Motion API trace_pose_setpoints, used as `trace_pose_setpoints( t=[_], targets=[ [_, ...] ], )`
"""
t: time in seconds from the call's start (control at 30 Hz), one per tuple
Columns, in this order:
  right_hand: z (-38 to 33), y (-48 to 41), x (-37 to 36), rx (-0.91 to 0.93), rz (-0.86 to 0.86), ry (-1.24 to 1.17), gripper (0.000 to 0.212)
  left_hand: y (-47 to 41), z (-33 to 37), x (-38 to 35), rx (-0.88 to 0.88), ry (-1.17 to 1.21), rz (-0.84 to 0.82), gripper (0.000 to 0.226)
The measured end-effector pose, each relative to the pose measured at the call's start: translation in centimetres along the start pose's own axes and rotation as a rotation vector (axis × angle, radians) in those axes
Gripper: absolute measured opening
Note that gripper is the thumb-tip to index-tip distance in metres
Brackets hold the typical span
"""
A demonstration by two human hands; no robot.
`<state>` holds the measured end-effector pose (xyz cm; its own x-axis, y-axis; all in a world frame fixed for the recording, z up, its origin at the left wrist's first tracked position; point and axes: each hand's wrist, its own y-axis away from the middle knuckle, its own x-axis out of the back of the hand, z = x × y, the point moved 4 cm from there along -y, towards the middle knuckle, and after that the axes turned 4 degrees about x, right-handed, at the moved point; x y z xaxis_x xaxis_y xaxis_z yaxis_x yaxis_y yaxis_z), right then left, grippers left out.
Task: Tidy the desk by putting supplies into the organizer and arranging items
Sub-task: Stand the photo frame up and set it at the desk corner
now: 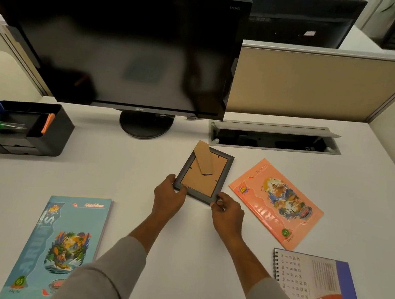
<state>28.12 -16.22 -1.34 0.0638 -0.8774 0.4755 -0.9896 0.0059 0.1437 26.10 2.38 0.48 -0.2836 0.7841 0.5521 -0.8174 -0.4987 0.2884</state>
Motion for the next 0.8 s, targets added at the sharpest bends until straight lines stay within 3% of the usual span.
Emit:
trace_pose_setpoints(
  t=[0.8],
  targets=[
    [3.1,3.8,3.0,0.161,-0.052,0.061,0.037,7.1,-5.5,-1.0,-0.029,0.021,0.059,0.044]
  ],
)
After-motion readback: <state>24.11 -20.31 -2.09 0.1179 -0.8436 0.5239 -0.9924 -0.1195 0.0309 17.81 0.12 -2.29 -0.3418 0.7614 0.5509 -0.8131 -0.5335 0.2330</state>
